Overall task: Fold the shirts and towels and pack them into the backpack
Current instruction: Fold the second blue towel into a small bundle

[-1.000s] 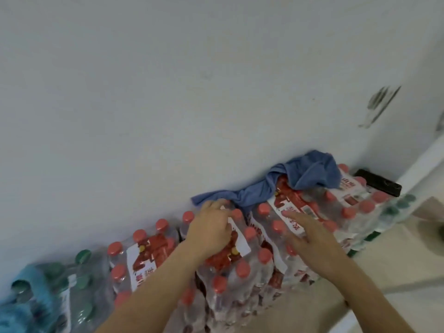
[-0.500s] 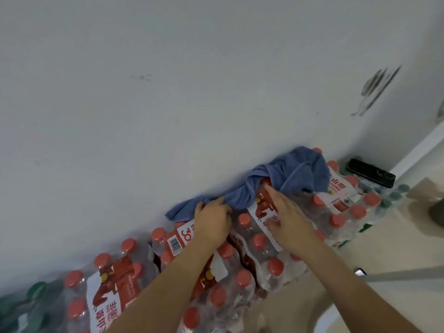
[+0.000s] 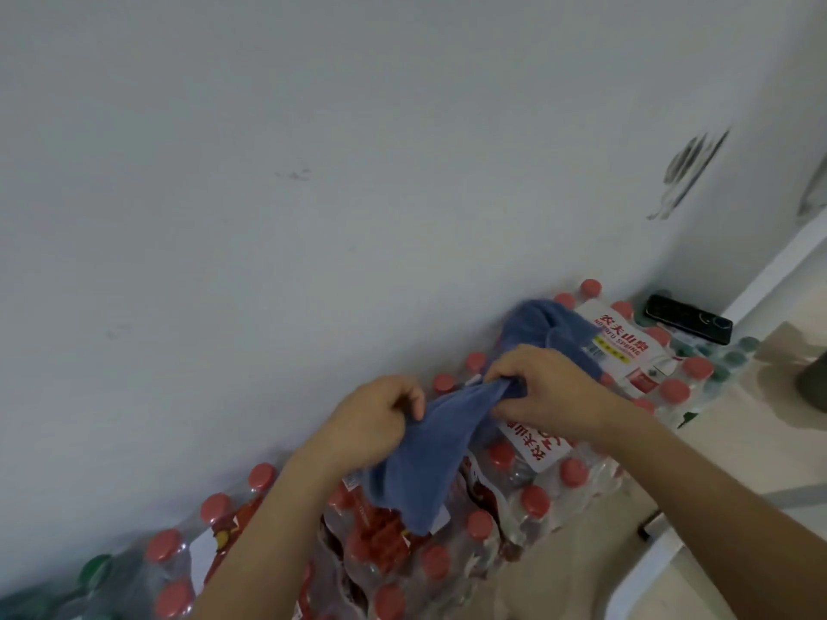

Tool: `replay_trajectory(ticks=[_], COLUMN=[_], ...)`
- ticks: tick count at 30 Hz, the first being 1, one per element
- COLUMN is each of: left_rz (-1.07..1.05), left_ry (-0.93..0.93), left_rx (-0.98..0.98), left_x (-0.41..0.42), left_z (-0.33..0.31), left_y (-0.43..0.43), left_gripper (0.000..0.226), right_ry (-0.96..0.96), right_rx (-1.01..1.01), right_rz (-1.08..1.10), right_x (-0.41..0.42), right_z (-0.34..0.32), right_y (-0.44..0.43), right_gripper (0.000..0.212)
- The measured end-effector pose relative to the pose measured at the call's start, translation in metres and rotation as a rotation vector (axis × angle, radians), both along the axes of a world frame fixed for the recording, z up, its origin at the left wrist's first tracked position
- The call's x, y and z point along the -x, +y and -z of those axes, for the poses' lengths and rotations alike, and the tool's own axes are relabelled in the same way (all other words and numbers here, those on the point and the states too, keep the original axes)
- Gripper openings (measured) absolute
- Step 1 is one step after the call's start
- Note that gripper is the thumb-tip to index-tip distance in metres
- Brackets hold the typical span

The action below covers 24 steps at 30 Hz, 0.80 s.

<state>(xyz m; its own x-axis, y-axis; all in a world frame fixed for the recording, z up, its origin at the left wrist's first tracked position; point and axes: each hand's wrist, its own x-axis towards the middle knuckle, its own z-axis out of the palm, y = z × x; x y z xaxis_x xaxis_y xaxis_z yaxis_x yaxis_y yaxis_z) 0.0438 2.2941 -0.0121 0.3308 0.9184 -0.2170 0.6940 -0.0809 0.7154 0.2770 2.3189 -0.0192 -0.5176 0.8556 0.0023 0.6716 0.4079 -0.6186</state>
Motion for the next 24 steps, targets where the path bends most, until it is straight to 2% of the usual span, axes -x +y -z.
replay_trajectory(ticks=[1, 2, 3, 4, 5, 6, 9, 11, 15, 18, 20, 22, 23, 24], left_rz=[0.043, 0.066, 0.072, 0.072, 0.053, 0.029, -0.042, -0.057, -0.101, -0.160, -0.209, -0.266, -0.300, -0.328], left_ry=[0.104, 0.088, -0.023, -0.113, -0.164, -0.152, -0.080, -0.147, -0.341, -0.454, -0.468, -0.498, -0.524, -0.526], left_rx=[-0.058, -0.119, -0.125, -0.089, -0.044, -0.054, -0.259, -0.280, -0.238, -0.186, -0.188, -0.175, -0.147, -0.114], left_x=[0.001, -0.003, -0.010, -0.019, -0.029, -0.036, -0.042, -0.038, -0.034, -0.019, 0.001, 0.022, 0.033, 0.045], left_z=[-0.005, -0.011, -0.015, -0.020, -0.022, -0.020, -0.015, -0.023, -0.059, -0.094, -0.111, -0.119, -0.120, -0.120], left_y=[-0.004, -0.010, -0.017, -0.025, -0.031, -0.036, -0.043, -0.045, -0.052, -0.064, -0.076, -0.093, -0.100, -0.105], left_gripper=[0.034, 0.024, 0.009, 0.010, 0.020, 0.023, 0.031, 0.036, 0.020, 0.024, 0.027, 0.022, 0.021, 0.022], right_ry=[-0.052, -0.098, -0.129, -0.142, -0.150, -0.154, -0.153, -0.159, -0.248, -0.369, -0.425, -0.393, -0.329, -0.262], right_rx=[0.031, 0.036, 0.027, 0.014, 0.012, 0.008, 0.069, 0.181, 0.413, 0.441, 0.467, 0.452, 0.453, 0.466], right_rz=[-0.035, -0.060, -0.071, -0.069, -0.063, -0.060, -0.065, -0.105, -0.138, -0.108, -0.085, -0.098, -0.093, -0.089], right_x=[0.002, 0.006, 0.011, 0.015, 0.018, 0.020, 0.011, -0.001, -0.031, -0.059, -0.078, -0.091, -0.094, -0.096], right_z=[-0.013, -0.023, -0.031, -0.037, -0.043, -0.049, -0.061, -0.067, -0.075, -0.077, -0.082, -0.097, -0.106, -0.116], right_y=[-0.005, -0.011, -0.015, -0.019, -0.022, -0.026, -0.035, -0.042, -0.052, -0.053, -0.053, -0.055, -0.057, -0.059], right_gripper=[0.011, 0.017, 0.022, 0.027, 0.029, 0.031, 0.036, 0.034, 0.019, 0.016, 0.023, 0.047, 0.048, 0.040])
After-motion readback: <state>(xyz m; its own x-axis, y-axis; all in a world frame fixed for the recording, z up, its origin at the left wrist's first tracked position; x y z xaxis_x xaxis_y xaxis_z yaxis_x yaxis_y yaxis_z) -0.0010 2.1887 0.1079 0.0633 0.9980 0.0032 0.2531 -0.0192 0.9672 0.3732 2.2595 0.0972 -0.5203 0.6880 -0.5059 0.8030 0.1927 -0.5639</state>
